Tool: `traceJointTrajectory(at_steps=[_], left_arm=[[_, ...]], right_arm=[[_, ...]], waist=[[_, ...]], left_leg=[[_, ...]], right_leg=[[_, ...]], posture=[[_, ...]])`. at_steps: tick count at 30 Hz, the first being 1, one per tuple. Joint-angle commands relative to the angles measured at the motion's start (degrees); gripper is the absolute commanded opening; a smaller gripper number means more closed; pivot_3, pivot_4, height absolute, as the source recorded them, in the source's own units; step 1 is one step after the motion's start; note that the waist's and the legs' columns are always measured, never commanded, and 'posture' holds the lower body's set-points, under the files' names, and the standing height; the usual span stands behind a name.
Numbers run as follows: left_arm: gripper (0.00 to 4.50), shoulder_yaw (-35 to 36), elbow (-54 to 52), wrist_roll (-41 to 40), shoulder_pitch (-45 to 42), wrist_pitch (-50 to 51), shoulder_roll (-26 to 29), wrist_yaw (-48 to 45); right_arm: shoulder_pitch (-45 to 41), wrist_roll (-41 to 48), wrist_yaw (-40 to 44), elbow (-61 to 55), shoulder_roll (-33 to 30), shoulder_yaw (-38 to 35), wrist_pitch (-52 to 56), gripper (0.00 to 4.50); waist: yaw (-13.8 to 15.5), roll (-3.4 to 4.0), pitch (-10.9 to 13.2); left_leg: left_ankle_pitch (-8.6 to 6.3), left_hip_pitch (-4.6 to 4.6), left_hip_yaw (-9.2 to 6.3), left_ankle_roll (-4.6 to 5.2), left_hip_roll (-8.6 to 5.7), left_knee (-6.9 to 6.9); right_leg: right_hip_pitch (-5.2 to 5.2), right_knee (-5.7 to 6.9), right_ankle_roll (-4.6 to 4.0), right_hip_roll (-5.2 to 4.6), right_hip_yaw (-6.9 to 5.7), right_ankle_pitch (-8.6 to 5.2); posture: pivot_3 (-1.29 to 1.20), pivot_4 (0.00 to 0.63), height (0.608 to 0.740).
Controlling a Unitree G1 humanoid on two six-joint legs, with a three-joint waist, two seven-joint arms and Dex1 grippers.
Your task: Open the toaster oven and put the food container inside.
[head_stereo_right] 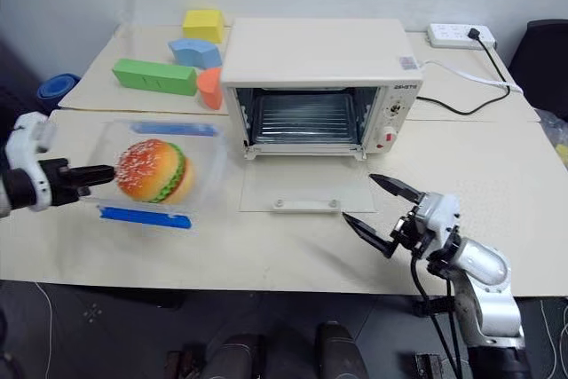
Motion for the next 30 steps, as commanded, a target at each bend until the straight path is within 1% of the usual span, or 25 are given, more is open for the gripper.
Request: traceJointTrajectory(at_steps=[1, 3, 6, 10, 13, 18, 23, 25, 26, 27, 30], left_arm=[[0.27, -0.1, -4.2, -0.4, -7.9, 6.5, -9.3, 6.6], [0.27, 0.2, -4.7, 1.3, -11.0, 8.6, -14.4, 9.8], [0.27, -1.2, -5.6, 4.2, -14.1, 9.7, -22.2, 14.5], [0.27, -4.1, -5.2, 8.7, -16.8, 9.3, -29.3, 19.9], [0.27, -4.1, -5.0, 11.1, -18.4, 9.2, -34.2, 22.2], [0.27, -9.9, -5.3, 14.8, -18.4, 6.5, -35.6, 22.8], [0.27, -9.7, -4.4, 16.7, -19.5, 6.0, -37.9, 23.4], [0.96, -9.0, -4.5, 17.4, -19.8, 6.5, -39.1, 23.7], [1.10, -9.0, -4.7, 17.2, -19.9, 6.9, -39.4, 23.2], [1.36, -8.8, -4.9, 17.4, -20.0, 7.3, -39.8, 23.1], [2.27, -8.0, -5.4, 17.8, -20.2, 7.6, -40.3, 22.7]], right_arm=[[2.5, 0.3, -2.2, -4.0, -0.6, -3.0, -1.1, 4.50], [3.4, 0.1, -3.0, -4.6, -0.5, -3.4, -1.2, 4.50], [5.3, -0.1, -4.2, -5.8, 0.1, -3.8, -1.8, 4.50], [8.3, -0.6, -6.4, -8.5, 1.5, -3.6, -2.5, 4.50], [10.0, -1.2, -8.3, -10.5, 2.7, -3.2, -3.0, 4.50], [11.9, -2.4, -10.5, -12.6, 4.5, -2.2, -3.3, 4.50], [12.5, -3.2, -12.0, -13.5, 5.3, -1.3, -3.5, 4.50], [12.5, -3.3, -12.4, -13.6, 5.4, -0.9, -3.5, 4.50], [12.5, -3.4, -12.6, -13.7, 5.4, -0.7, -3.5, 4.50], [12.5, -3.4, -12.7, -13.7, 5.4, -0.6, -3.5, 4.50], [12.2, -3.3, -13.2, -13.8, 5.3, -0.6, -3.4, 4.50]], waist=[[0.4, 0.04, 0.0], [0.4, 0.03, 0.0], [0.3, 0.03, 0.0], [0.6, 0.01, 0.0], [0.7, 0.00, 0.0], [0.8, 0.00, 0.0], [0.8, 0.00, 0.0], [0.8, 0.00, 0.0], [0.8, 0.00, 0.0], [0.8, 0.00, 0.0], [0.8, 0.00, 0.0]], left_leg=[[0.02, 0.07, 0.02, 0.03, -0.03, 0.01], [0.02, 0.04, 0.02, 0.04, -0.04, 0.13], [0.04, 0.09, 0.07, 0.01, -0.03, 0.22], [0.07, 0.04, 0.04, -0.05, -0.04, 0.35], [0.07, 0.02, 0.03, -0.05, -0.06, 0.44], [0.09, 0.05, 0.00, -0.08, -0.09, 0.55], [0.10, 0.08, 0.00, -0.11, -0.09, 0.53], [0.10, 0.08, -0.01, -0.12, -0.09, 0.53], [0.10, 0.07, -0.01, -0.12, -0.09, 0.53], [0.10, 0.07, -0.01, -0.12, -0.09, 0.53], [0.10, 0.07, -0.01, -0.12, -0.10, 0.53]], right_leg=[[0.05, 0.06, 0.02, 0.00, 0.00, 0.01], [0.06, 0.13, 0.04, 0.03, -0.02, 0.02], [0.03, 0.34, 0.05, 0.08, 0.02, 0.02], [0.04, 0.42, 0.05, 0.08, 0.02, 0.01], [0.05, 0.41, 0.06, 0.06, 0.02, 0.01], [0.11, 0.42, 0.07, 0.05, 0.01, 0.01], [0.12, 0.42, 0.08, 0.06, 0.01, 0.00], [0.12, 0.42, 0.08, 0.06, 0.00, 0.00], [0.12, 0.42, 0.08, 0.06, 0.00, 0.00], [0.12, 0.42, 0.08, 0.06, 0.00, 0.00], [0.12, 0.42, 0.09, 0.06, 0.00, -0.01]], posture=[[0.00, 0.150, 0.740], [0.00, 0.150, 0.740], [0.00, 0.150, 0.740], [0.00, 0.150, 0.740], [0.00, 0.150, 0.740], [0.00, 0.150, 0.740], [0.00, 0.150, 0.740], [0.00, 0.150, 0.740], [0.00, 0.150, 0.740], [0.00, 0.150, 0.740], [0.00, 0.150, 0.740]])
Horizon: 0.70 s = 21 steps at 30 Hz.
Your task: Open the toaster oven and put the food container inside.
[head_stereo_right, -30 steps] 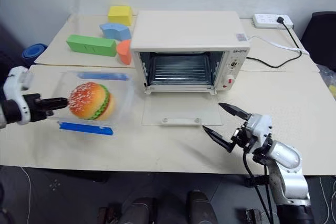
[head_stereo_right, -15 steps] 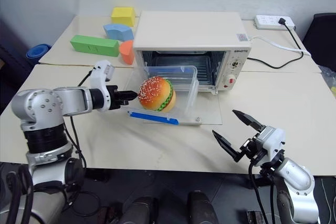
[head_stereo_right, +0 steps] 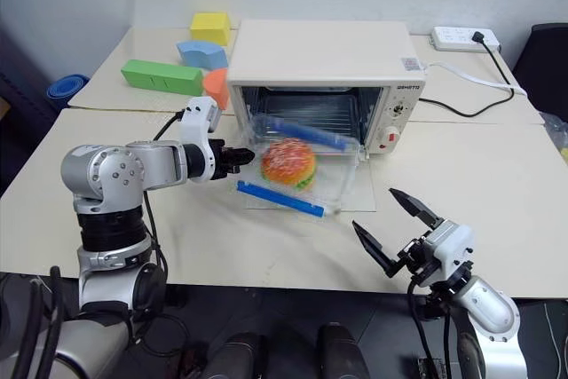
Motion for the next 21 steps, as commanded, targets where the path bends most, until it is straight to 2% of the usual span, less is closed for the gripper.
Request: traceJointTrajectory(at_steps=[1, 3, 8, 9, 11, 14, 16, 21], left_arm=[[2.58, 1.7, -2.4, 0.2, -1.6, 0.2, 0.5, -1.2], [3.13, 1.8, -2.4, -0.8, -1.5, 0.3, 2.1, -3.3], [3.13, 2.0, -2.2, -6.0, 0.2, -4.4, 10.8, -15.7], [3.13, 1.1, -2.0, -7.1, 1.3, -5.8, 13.5, -19.4], [3.13, -3.0, -2.4, -7.2, 6.1, -12.8, 22.5, -30.1], [2.24, -8.0, -1.3, -3.9, 13.8, -27.0, 32.4, -43.3], [1.57, -10.0, 0.2, -2.4, 17.8, -32.8, 35.7, -48.1], [0.08, -12.8, -1.4, -1.8, 25.8, -46.0, 34.4, -57.1]], right_arm=[[-0.2, 1.1, -0.7, -3.0, -0.1, -0.6, -0.7, 4.50], [-0.6, 2.1, -0.9, -3.5, -0.4, -0.8, 0.1, 4.50], [-0.2, 5.2, 0.0, -6.3, -4.0, -1.0, 6.3, 4.50], [-0.5, 5.9, 0.1, -6.8, -4.8, -1.1, 7.7, 4.50], [-0.8, 8.5, 1.3, -8.4, -7.7, -0.9, 11.9, 4.50], [-0.6, 13.7, 3.7, -11.3, -11.6, 0.8, 19.0, 3.57], [-1.1, 17.1, 3.5, -12.9, -12.6, 2.1, 23.6, 2.84], [-5.0, 11.5, 5.3, -12.4, -15.6, 9.3, 27.9, 1.17]], waist=[[0.0, 0.00, 0.0], [-0.2, 0.00, 0.0], [-0.4, 0.02, 0.0], [-0.4, 0.02, 0.0], [-0.5, 0.03, 0.0], [-0.6, 0.12, 0.0], [-0.3, 0.12, 0.0], [0.6, 0.12, 0.0]], left_leg=[[0.00, 0.00, 0.00, 0.00, 0.00, 0.00], [0.00, 0.01, 0.00, 0.00, 0.01, -0.01], [0.02, 0.04, 0.01, -0.06, 0.07, -0.04], [0.02, 0.02, 0.00, -0.06, 0.06, -0.03], [0.02, 0.05, 0.02, -0.06, 0.06, -0.03], [0.02, 0.14, 0.06, -0.08, 0.09, -0.14], [0.02, 0.12, 0.00, -0.07, 0.13, -0.18], [-0.13, 0.00, -0.11, 0.30, 0.11, -0.17]], right_leg=[[0.00, 0.00, 0.00, 0.00, 0.00, 0.00], [0.00, 0.00, 0.00, 0.02, 0.00, 0.00], [-0.02, 0.01, 0.00, 0.06, 0.00, -0.01], [-0.01, -0.01, -0.01, 0.05, 0.00, -0.01], [-0.01, -0.01, -0.01, 0.04, 0.02, -0.01], [0.00, -0.03, -0.11, 0.05, 0.06, -0.06], [0.02, -0.10, -0.16, 0.05, 0.02, -0.09], [0.13, -0.43, -0.15, -0.06, -0.02, -0.08]], posture=[[0.00, 0.150, 0.740], [0.00, 0.150, 0.740], [0.00, 0.150, 0.740], [0.00, 0.150, 0.740], [0.00, 0.150, 0.740], [0.00, 0.150, 0.740], [0.00, 0.150, 0.740], [0.00, 0.150, 0.740]])
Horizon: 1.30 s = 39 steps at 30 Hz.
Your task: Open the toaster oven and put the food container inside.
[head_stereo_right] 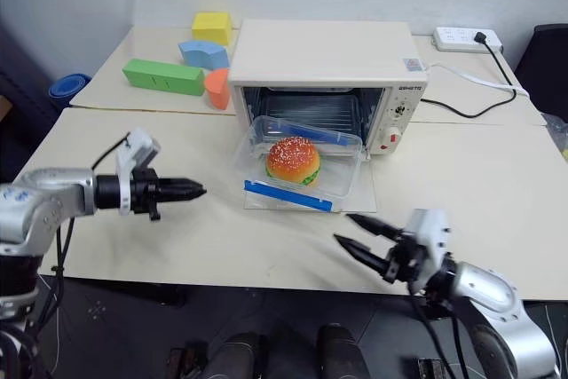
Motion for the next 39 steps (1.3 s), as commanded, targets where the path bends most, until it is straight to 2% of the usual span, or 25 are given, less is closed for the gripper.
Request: traceJointTrajectory(at_steps=[1, 3, 8, 20, 30, 39], left_arm=[[0.00, -1.2, -2.4, -0.4, 2.0, -7.8, -3.7, -3.7], [0.00, -2.1, -2.6, -0.8, 2.4, -9.7, -8.4, -2.3], [0.00, -4.2, 1.8, 4.5, 0.6, -17.7, -18.7, 4.1], [0.00, -2.8, 11.5, 9.1, -6.1, -23.7, -30.5, 15.4], [0.00, -1.5, 19.5, 12.6, -10.6, -28.6, -34.9, 21.9], [0.00, 0.2, 26.2, 15.2, -14.1, -33.0, -38.0, 27.6]], right_arm=[[-4.4, -4.3, -0.1, 1.0, -0.4, 3.6, 1.3, 0.78], [-8.9, -7.6, -1.6, 5.0, 0.9, 5.1, 1.0, 0.06], [-16.9, -11.4, -1.9, 12.3, 3.2, 6.1, -0.2, 0.02], [-30.5, -16.5, 0.8, 30.5, 5.4, 4.6, -6.8, 0.02], [-41.2, -21.9, 0.0, 45.3, 11.3, 5.8, -14.4, 0.02], [-49.5, -27.0, -5.0, 57.7, 15.2, 4.9, -20.8, 0.02]], waist=[[0.4, 0.00, 0.0], [0.7, 0.00, 0.0], [0.7, -0.01, 0.0], [0.3, -0.01, 0.0], [-0.4, -0.01, 0.0], [-0.7, -0.01, 0.0]], left_leg=[[-0.04, -0.05, -0.01, 0.07, 0.00, 0.00], [-0.06, -0.11, 0.00, 0.12, -0.01, 0.07], [-0.01, -0.14, 0.02, 0.05, -0.04, 0.14], [0.02, -0.13, 0.18, 0.04, -0.07, 0.25], [0.06, -0.15, 0.19, -0.04, -0.07, 0.26], [0.08, -0.17, 0.19, -0.07, -0.10, 0.25]], right_leg=[[-0.01, -0.05, 0.02, -0.01, 0.00, 0.01], [-0.01, -0.07, 0.05, -0.02, 0.01, 0.03], [-0.03, -0.02, 0.14, 0.03, -0.01, 0.08], [-0.07, 0.09, 0.23, 0.06, 0.02, 0.13], [-0.11, 0.12, 0.26, 0.08, 0.01, 0.14], [-0.14, 0.12, 0.27, 0.04, 0.00, 0.15]], posture=[[0.00, 0.150, 0.740], [0.00, 0.150, 0.740], [0.00, 0.150, 0.740], [0.00, 0.150, 0.740], [0.00, 0.150, 0.740], [0.00, 0.150, 0.740]])
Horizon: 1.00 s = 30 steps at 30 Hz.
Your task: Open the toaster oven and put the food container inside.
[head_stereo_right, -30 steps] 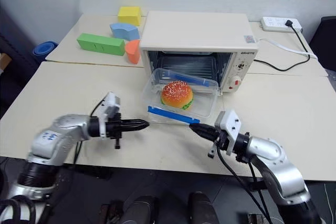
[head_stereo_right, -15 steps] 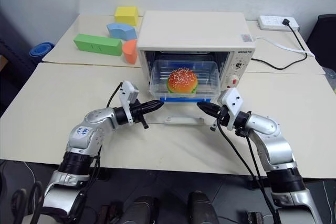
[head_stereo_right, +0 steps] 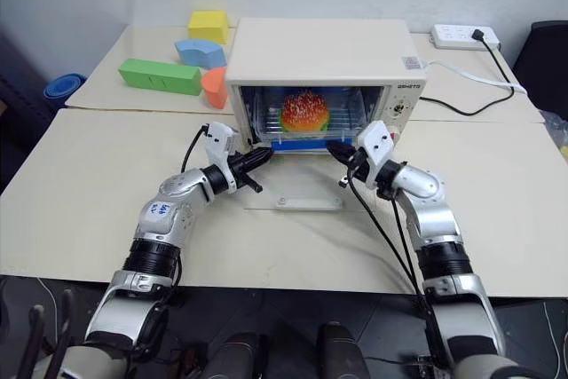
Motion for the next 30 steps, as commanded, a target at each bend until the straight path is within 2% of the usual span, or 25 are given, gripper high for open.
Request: traceJointTrajectory(at_steps=[1, 4, 6, 9, 14, 17, 19, 21, 22, 24, 30], left_arm=[[0.00, 1.1, 0.2, 0.4, -1.3, -2.0, -0.4, 0.7], [0.00, 1.6, 0.0, 0.2, -1.2, -1.7, -0.3, 1.0], [0.00, 0.8, -4.4, -1.3, 0.8, 0.3, 1.7, -3.4], [0.00, 0.4, -12.5, -4.1, 5.1, 6.1, 7.1, -9.8], [0.00, 4.1, -18.5, -8.4, 10.1, 9.7, 15.4, -16.5], [0.00, 7.2, -20.0, -11.8, 13.1, 8.7, 20.4, -23.5], [0.00, 8.8, -19.9, -11.3, 14.8, 4.0, 23.2, -26.7], [0.36, 10.7, -18.4, -11.6, 17.2, -3.6, 26.2, -34.1], [0.52, 11.4, -18.0, -13.7, 18.4, -2.6, 28.5, -39.1], [1.13, 12.1, -18.0, -16.6, 19.6, -1.0, 31.3, -44.7], [2.90, 12.1, -19.4, -18.6, 19.7, -1.5, 32.5, -49.2]], right_arm=[[-2.1, -0.1, -0.8, 1.5, 0.8, -1.5, -2.2, 0.02], [-2.3, 0.2, 0.3, 1.7, 1.0, -1.2, -1.9, 0.02], [-0.4, 2.3, 4.3, -2.3, -0.4, -0.9, 1.1, 0.02], [3.6, 6.5, 10.5, -10.7, -4.5, -1.8, 7.5, 0.02], [9.0, 11.2, 12.7, -20.1, -10.0, -5.1, 14.8, 0.02], [13.2, 13.4, 14.4, -23.1, -13.4, -8.2, 16.6, 0.02], [15.8, 14.6, 16.1, -23.4, -15.6, -10.3, 17.2, 0.02], [18.7, 13.2, 19.0, -19.5, -18.7, -12.0, 14.2, 0.00], [19.6, 12.1, 20.3, -16.7, -19.8, -12.4, 11.9, 0.00], [20.2, 10.5, 22.2, -11.9, -21.1, -12.3, 7.9, 0.00], [18.1, 6.1, 25.0, 0.1, -19.3, -9.3, -1.0, 0.00]], waist=[[-0.1, 0.00, 0.0], [-0.1, 0.00, 0.0], [-0.1, 0.00, 0.0], [-0.1, 0.01, 0.0], [-0.1, 0.02, 0.0], [0.0, 0.02, 0.0], [0.0, 0.02, 0.0], [0.1, 0.03, 0.0], [0.0, 0.03, 0.0], [0.0, 0.04, 0.0], [-0.1, 0.11, 0.1]], left_leg=[[0.00, -0.01, 0.00, 0.00, 0.00, 0.00], [0.00, -0.01, 0.00, 0.00, 0.00, -0.01], [0.00, -0.02, 0.00, -0.01, 0.00, -0.01], [0.00, -0.03, -0.01, -0.01, 0.02, -0.07], [-0.02, -0.05, -0.04, 0.00, 0.03, -0.05], [-0.01, 0.00, -0.09, 0.00, 0.06, -0.05], [-0.02, 0.01, -0.09, 0.00, 0.06, -0.08], [-0.03, 0.00, -0.08, 0.02, 0.05, -0.10], [-0.04, -0.01, -0.07, 0.04, 0.05, -0.10], [-0.07, 0.01, -0.03, 0.10, 0.05, -0.11], [-0.17, 0.08, -0.01, 0.30, 0.07, -0.11]], right_leg=[[0.00, -0.01, 0.00, 0.00, 0.00, 0.00], [-0.01, 0.00, 0.00, 0.00, 0.00, 0.00], [-0.01, 0.00, 0.00, -0.01, 0.01, 0.00], [-0.01, 0.06, 0.00, 0.00, 0.00, 0.00], [0.00, -0.09, 0.00, -0.02, 0.00, 0.00], [0.05, -0.10, 0.00, 0.00, -0.02, 0.00], [0.05, -0.10, -0.01, -0.01, -0.01, -0.01], [0.06, -0.15, -0.01, -0.03, 0.00, -0.01], [0.06, -0.20, -0.02, -0.03, -0.01, -0.01], [0.10, -0.27, -0.03, -0.04, 0.00, -0.01], [0.13, -0.22, -0.03, -0.03, 0.02, -0.02]], posture=[[0.00, 0.150, 0.740], [0.00, 0.150, 0.740], [0.00, 0.150, 0.740], [0.00, 0.150, 0.740], [0.00, 0.150, 0.740], [0.00, 0.150, 0.740], [0.00, 0.150, 0.740], [0.00, 0.150, 0.740], [0.00, 0.150, 0.740], [0.00, 0.150, 0.740], [0.00, 0.150, 0.740]])
